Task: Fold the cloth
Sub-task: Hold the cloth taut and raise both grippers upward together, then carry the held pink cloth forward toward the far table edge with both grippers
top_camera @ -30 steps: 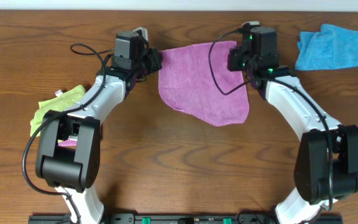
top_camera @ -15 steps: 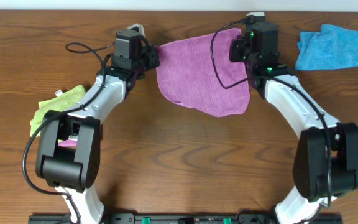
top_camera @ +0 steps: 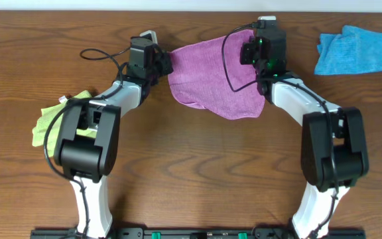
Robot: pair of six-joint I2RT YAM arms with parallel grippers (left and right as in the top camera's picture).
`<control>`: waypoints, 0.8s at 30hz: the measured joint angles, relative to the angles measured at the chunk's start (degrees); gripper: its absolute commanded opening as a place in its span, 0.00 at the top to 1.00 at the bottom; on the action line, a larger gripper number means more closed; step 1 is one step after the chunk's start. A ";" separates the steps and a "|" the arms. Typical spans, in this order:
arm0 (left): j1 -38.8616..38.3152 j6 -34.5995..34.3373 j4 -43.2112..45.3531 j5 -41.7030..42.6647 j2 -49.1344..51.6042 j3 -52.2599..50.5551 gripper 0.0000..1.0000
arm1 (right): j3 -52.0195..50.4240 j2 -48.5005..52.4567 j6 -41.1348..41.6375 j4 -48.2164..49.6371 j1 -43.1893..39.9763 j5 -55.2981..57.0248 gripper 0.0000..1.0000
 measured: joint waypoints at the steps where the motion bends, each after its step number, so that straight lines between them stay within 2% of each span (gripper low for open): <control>1: 0.00 0.00 0.15 -0.09 0.83 0.59 0.95 | 0.02 0.55 0.00 0.66 0.00 0.31 0.99; 8: 0.00 0.13 2.99 -2.51 2.64 2.75 0.93 | 0.02 3.41 0.00 3.91 0.00 2.12 0.99; 9: 0.00 0.17 3.26 -2.93 2.64 2.89 0.86 | 0.02 3.63 0.00 4.11 0.00 2.36 0.96; 10: 0.00 0.44 3.34 -3.41 2.64 2.95 0.78 | 0.02 3.85 0.09 4.35 0.00 2.73 0.87; 12: 0.00 0.39 3.26 -4.31 2.64 2.99 0.44 | 0.02 4.20 0.15 5.03 0.00 3.65 0.78; 13: 0.00 0.59 3.28 -4.70 2.64 2.99 0.29 | 0.04 4.28 0.35 5.53 -0.02 4.39 0.69; 14: 0.00 0.39 3.30 -4.92 2.64 3.02 0.21 | 0.04 4.28 0.72 5.84 -0.02 4.61 0.55; 15: 0.00 0.44 3.32 -5.09 2.64 3.02 0.07 | 0.04 4.28 0.79 6.21 -0.02 4.87 0.46; 16: 0.00 0.63 3.30 -5.16 2.64 3.04 0.05 | 0.09 4.28 0.92 6.49 -0.02 5.07 0.42; 18: 0.00 0.31 3.26 -5.31 2.64 3.04 0.04 | 0.20 4.28 0.96 6.58 0.00 5.40 0.27; 20: 0.00 0.31 3.30 -5.33 2.64 3.04 0.05 | 0.26 4.28 0.98 6.58 0.04 5.62 0.04; 21: 0.00 0.31 3.26 -5.31 2.64 3.04 0.04 | 0.28 4.28 1.14 6.58 0.09 5.68 0.01; 24: 0.02 0.35 2.75 -5.29 2.64 3.04 0.05 | 0.33 4.13 1.01 6.51 0.37 6.01 0.01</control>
